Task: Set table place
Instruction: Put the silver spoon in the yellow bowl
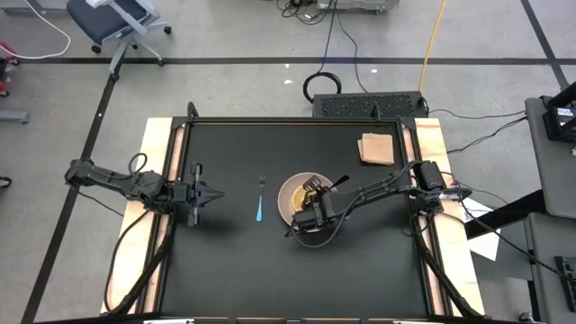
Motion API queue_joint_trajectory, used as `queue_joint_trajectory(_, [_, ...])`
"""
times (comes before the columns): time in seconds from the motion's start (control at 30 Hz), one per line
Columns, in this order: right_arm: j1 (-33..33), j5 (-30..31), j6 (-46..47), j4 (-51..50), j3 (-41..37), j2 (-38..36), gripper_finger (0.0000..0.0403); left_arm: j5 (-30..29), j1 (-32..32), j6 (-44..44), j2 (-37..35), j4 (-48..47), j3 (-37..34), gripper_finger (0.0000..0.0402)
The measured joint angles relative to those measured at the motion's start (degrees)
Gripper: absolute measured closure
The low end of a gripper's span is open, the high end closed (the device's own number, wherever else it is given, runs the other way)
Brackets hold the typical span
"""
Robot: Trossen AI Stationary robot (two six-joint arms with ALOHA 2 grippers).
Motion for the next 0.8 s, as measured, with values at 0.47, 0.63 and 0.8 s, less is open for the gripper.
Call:
queue_joint_trajectory(0.47, [0.8, 1.1, -0.9, 0.0, 0.0, 0.0, 0.0391, 0.0, 0.0, 0.1, 0.0, 0.0, 0.0, 0.0373])
queue_joint_trajectory(0.63, [0.8, 1.1, -1.4, 0.0, 0.0, 0.0, 0.0390, 0.0, 0.0, 0.1, 0.0, 0.0, 0.0, 0.0373])
queue_joint_trajectory(0.8, [0.8, 1.1, -1.5, 0.0, 0.0, 0.0, 0.0390, 0.0, 0.0, 0.1, 0.0, 0.0, 0.0, 0.0373])
